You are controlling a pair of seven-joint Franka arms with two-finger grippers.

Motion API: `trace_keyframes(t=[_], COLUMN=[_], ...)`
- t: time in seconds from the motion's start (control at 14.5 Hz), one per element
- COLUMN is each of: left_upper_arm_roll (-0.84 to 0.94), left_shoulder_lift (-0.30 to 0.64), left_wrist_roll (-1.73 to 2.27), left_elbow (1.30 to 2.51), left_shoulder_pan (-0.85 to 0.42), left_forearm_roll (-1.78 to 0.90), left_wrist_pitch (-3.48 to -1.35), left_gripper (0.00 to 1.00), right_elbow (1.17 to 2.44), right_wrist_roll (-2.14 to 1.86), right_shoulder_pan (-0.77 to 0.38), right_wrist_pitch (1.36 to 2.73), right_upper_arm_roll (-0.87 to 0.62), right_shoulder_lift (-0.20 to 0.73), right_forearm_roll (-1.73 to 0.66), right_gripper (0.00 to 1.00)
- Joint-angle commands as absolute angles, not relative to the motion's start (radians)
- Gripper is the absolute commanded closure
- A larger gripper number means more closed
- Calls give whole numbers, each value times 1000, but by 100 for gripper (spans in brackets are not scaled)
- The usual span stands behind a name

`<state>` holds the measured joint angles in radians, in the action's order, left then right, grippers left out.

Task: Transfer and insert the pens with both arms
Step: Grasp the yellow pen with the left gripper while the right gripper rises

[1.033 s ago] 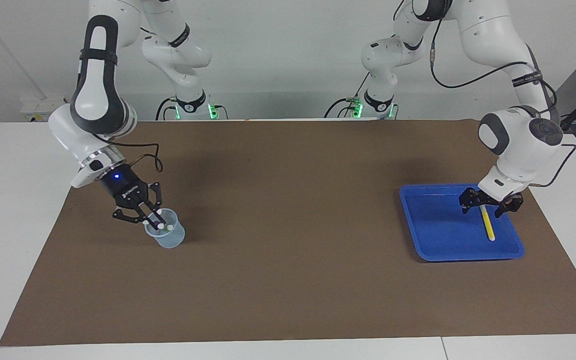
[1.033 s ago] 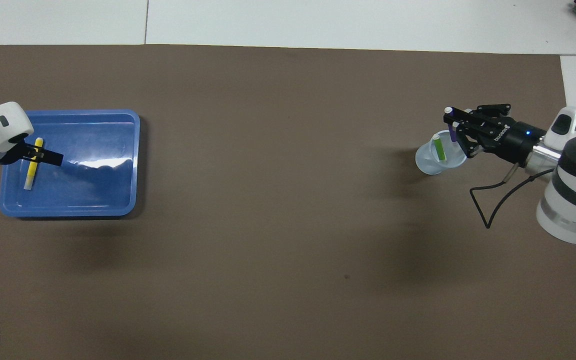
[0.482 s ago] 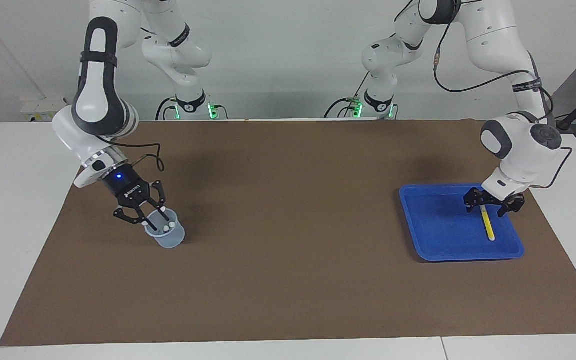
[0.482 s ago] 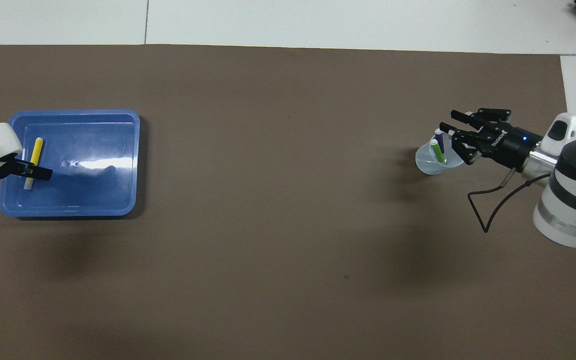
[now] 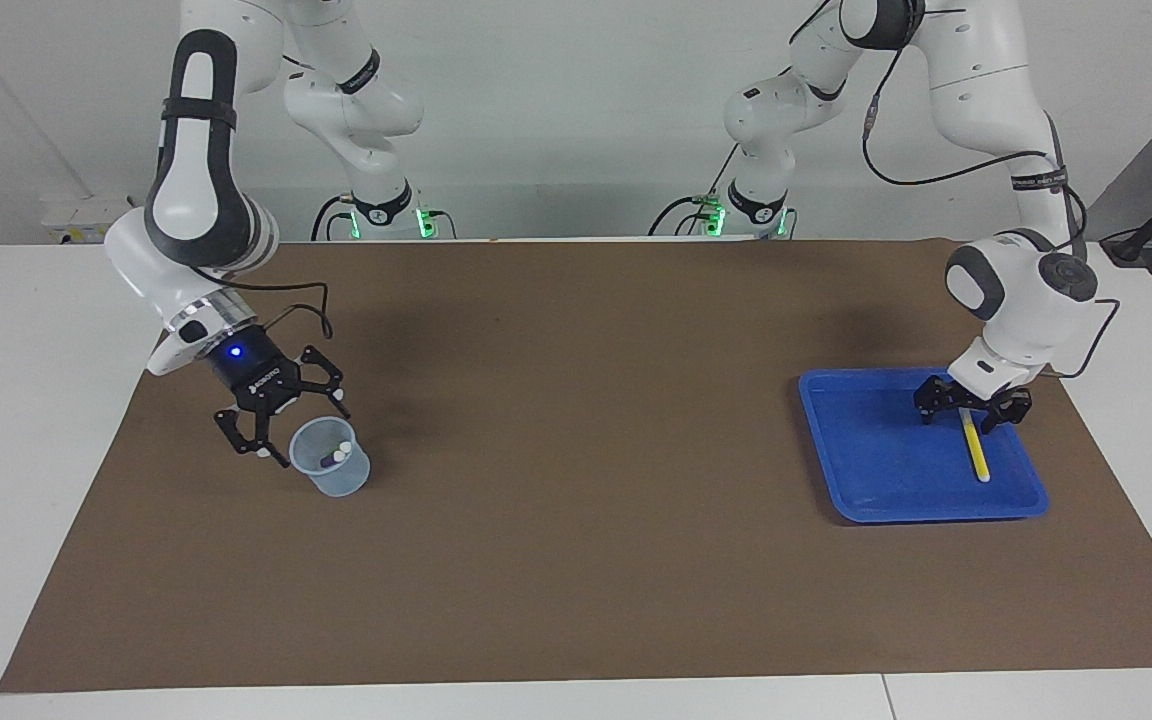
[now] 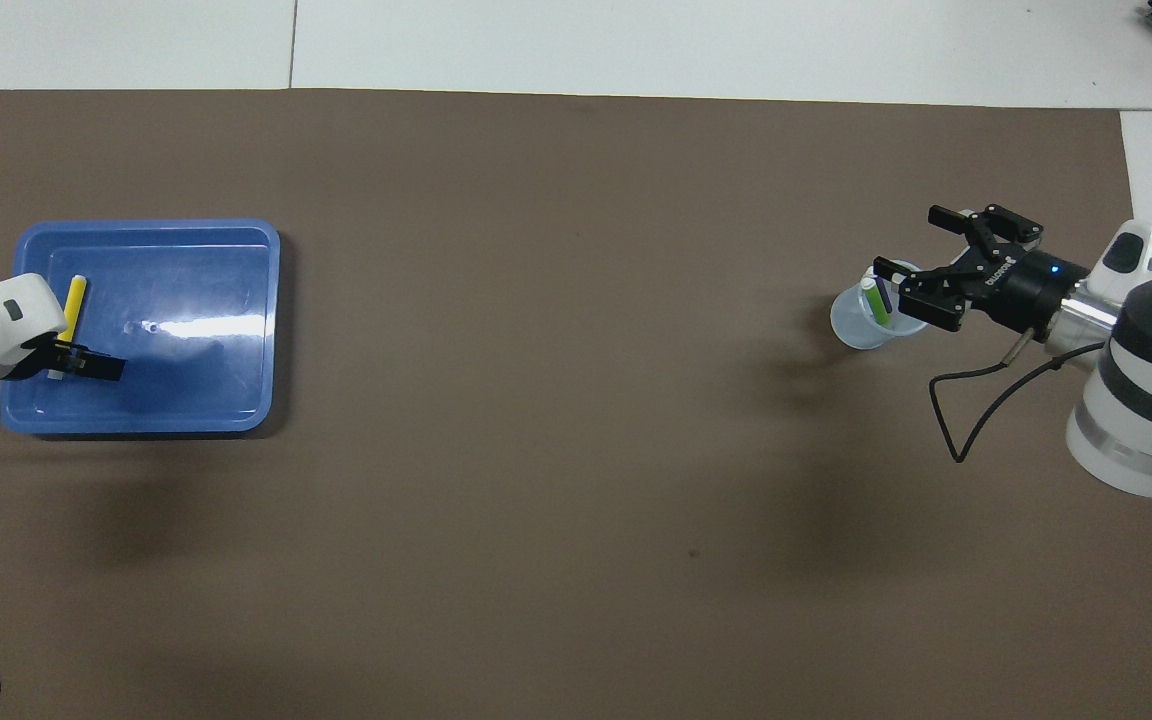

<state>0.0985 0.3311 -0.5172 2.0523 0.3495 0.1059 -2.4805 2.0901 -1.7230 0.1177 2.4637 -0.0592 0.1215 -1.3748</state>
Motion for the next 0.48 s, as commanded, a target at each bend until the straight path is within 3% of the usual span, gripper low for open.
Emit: trace_keyframes(t=[0.0, 0.41], left_upper_arm_roll=[101, 100], left_shoulder_lift=[318, 316], left_wrist_roll=[-520, -520], left_elbow=[2088, 2092], left_shoulder_pan=[362, 364], left_forearm_roll=[127, 127], left_wrist_pitch=[-2505, -2497], left_gripper=[0, 40], right_elbow=[2059, 1944], right_wrist_roll=[-1616, -1029], right_shoulder_pan=[103, 78], right_wrist_pitch=[2511, 2478], right_upper_arm_roll=[-64, -66], right_shoulder_lift=[103, 81], right_forearm_roll=[-1254, -578], right_gripper=[0, 0])
